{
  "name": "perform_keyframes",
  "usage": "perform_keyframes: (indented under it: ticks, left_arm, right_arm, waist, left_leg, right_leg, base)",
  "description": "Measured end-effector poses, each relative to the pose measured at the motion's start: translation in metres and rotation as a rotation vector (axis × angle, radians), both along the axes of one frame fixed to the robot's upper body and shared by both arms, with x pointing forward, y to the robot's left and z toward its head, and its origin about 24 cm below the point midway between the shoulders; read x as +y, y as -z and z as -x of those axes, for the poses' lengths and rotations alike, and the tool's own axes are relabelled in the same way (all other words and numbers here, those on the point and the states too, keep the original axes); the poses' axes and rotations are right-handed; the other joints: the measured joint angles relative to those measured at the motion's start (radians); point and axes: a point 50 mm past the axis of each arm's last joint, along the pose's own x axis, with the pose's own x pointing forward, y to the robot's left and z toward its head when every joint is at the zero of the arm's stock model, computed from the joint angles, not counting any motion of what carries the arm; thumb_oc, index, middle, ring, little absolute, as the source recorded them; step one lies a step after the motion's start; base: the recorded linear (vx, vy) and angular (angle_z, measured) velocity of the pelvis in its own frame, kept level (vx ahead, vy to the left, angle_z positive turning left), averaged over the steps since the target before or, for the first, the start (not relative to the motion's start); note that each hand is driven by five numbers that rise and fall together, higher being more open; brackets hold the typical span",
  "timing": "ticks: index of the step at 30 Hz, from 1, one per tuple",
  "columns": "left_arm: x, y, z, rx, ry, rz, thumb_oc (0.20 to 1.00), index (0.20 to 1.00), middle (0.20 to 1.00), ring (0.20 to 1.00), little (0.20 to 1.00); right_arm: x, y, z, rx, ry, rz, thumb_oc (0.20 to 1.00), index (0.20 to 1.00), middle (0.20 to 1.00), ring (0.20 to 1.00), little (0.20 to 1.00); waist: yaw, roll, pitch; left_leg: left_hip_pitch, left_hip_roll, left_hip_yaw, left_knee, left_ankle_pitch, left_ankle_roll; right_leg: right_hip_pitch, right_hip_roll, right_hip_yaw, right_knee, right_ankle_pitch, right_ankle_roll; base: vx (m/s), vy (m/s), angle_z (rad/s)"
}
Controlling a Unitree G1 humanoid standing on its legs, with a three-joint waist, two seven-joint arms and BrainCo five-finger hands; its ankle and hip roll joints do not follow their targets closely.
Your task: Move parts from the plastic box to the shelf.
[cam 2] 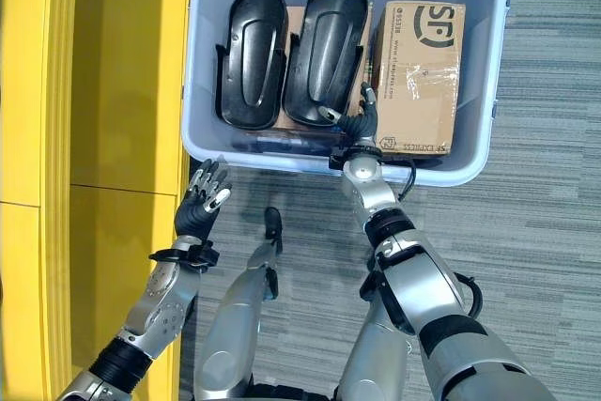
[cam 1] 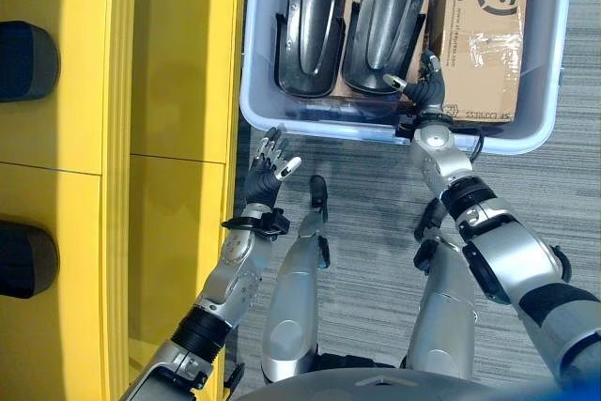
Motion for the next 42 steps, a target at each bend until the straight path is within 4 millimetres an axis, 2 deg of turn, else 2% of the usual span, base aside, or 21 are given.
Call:
perform_keyframes:
  ticks: [4,7,18,24,28,32,37,42]
  left_arm:
    - [-0.002,0.001,0.001,0.001,0.008,-0.002,1.0,1.0,1.0,1.0,1.0]
    - [-0.002,0.0,0.001,-0.003,0.007,-0.002,1.0,1.0,1.0,1.0,1.0]
    - [-0.003,0.0,0.001,-0.002,0.016,-0.007,1.0,1.0,1.0,1.0,1.0]
    - [-0.004,0.0,0.001,-0.005,0.024,-0.013,1.0,1.0,1.0,1.0,1.0]
    - [-0.004,-0.001,0.002,-0.011,0.034,-0.021,1.0,1.0,1.0,1.0,1.0]
    - [-0.006,0.0,0.002,-0.007,0.043,-0.023,1.0,1.0,1.0,1.0,1.0]
    - [-0.006,0.0,0.002,-0.008,0.044,-0.026,1.0,1.0,1.0,1.0,1.0]
    - [-0.006,-0.002,0.003,-0.02,0.043,-0.025,1.0,1.0,1.0,1.0,1.0]
  right_arm:
    - [-0.014,-0.008,-0.003,-0.012,0.043,0.006,1.0,1.0,1.0,1.0,1.0]
    - [-0.018,-0.026,-0.007,-0.054,0.058,0.002,1.0,1.0,1.0,1.0,1.0]
    - [-0.024,-0.038,-0.013,-0.049,0.096,0.008,1.0,1.0,1.0,1.0,1.0]
    - [-0.041,-0.046,-0.015,-0.041,0.152,0.037,1.0,1.0,1.0,1.0,1.0]
    - [-0.044,-0.05,-0.017,-0.026,0.17,0.045,1.0,1.0,1.0,1.0,1.0]
    - [-0.057,-0.056,-0.017,-0.028,0.206,0.062,1.0,1.0,1.0,1.0,1.0]
    - [-0.065,-0.059,-0.017,-0.016,0.232,0.081,1.0,1.0,1.0,1.0,1.0]
    - [-0.079,-0.079,-0.016,-0.045,0.27,0.11,1.0,1.0,1.0,1.0,1.0]
  waist:
    - [0.002,0.0,0.0]
    - [0.004,0.003,-0.002]
    - [0.012,0.009,0.0]
    - [0.041,0.023,0.001]
    - [0.047,0.028,0.001]
    - [0.062,0.047,0.0]
    - [0.064,0.049,0.0]
    - [0.071,0.062,0.001]
  left_leg:
    - [-0.003,0.0,0.0,-0.002,0.0,0.0]
    - [-0.042,0.0,0.0,-0.005,0.007,0.006]
    - [-0.05,-0.008,-0.003,-0.015,0.015,0.004]
    - [-0.056,-0.013,-0.006,-0.015,0.016,0.007]
    - [-0.057,-0.016,-0.012,-0.015,0.016,0.007]
    - [-0.068,-0.017,-0.021,-0.015,0.02,0.009]
    - [-0.077,-0.026,-0.03,-0.016,0.021,0.01]
    - [-0.12,-0.036,-0.048,-0.016,0.03,0.013]
  right_leg:
    - [-0.005,-0.001,0.001,0.002,0.0,0.0]
    - [-0.048,-0.003,0.003,0.009,0.002,-0.001]
    - [-0.06,-0.01,0.003,0.003,0.004,0.003]
    - [-0.063,-0.016,0.002,0.001,0.006,0.007]
    - [-0.063,-0.017,0.001,0.001,0.006,0.008]
    - [-0.063,-0.02,-0.01,0.002,0.005,0.008]
    - [-0.072,-0.035,-0.016,0.02,-0.007,0.017]
    - [-0.102,-0.047,-0.031,0.027,-0.006,0.015]
  base:
    - [0.0,0.0,0.0]
    - [0.0,0.0,0.0]
    - [0.0,-0.001,0.0]
    - [0.04,-0.005,0.02]
    - [0.0,0.0,0.01]
    - [0.0,-0.002,0.07]
    - [0.01,0.001,0.08]
    - [0.01,0.004,0.1]
